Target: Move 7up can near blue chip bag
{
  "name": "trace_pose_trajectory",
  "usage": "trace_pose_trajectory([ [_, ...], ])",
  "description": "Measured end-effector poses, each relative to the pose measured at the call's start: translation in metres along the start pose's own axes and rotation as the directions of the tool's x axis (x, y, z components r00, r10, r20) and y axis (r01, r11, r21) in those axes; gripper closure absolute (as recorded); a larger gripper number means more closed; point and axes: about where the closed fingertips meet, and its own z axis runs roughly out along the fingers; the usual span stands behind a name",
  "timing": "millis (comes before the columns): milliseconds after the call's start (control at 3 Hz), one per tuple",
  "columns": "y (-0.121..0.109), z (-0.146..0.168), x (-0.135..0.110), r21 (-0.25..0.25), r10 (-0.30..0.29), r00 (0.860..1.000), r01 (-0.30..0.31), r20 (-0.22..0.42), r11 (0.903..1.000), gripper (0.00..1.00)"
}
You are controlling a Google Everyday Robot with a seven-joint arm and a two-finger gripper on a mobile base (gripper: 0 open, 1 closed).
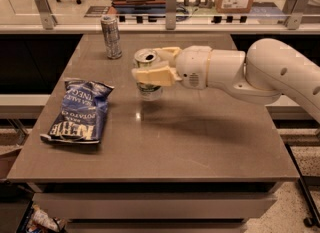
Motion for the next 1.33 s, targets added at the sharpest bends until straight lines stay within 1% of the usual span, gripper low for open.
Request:
trace_pose_trajectory([
  [333, 0.024, 0.010, -0.001, -0.016, -0.011, 1.000, 0.011, -0.003, 0.9998, 1.00],
  [667, 0.042, 0.018, 0.001, -0.048, -0.019, 1.000, 0.019, 0.002, 0.9987, 1.00],
  [1000, 0.056, 0.028, 0.004, -0.088, -0.018, 1.000, 0.020, 0.014, 0.9959, 1.00],
  [1333, 0.067, 0.035, 0.011, -0.100, -0.017, 0.999, 0.020, 0.027, 0.9948, 1.00],
])
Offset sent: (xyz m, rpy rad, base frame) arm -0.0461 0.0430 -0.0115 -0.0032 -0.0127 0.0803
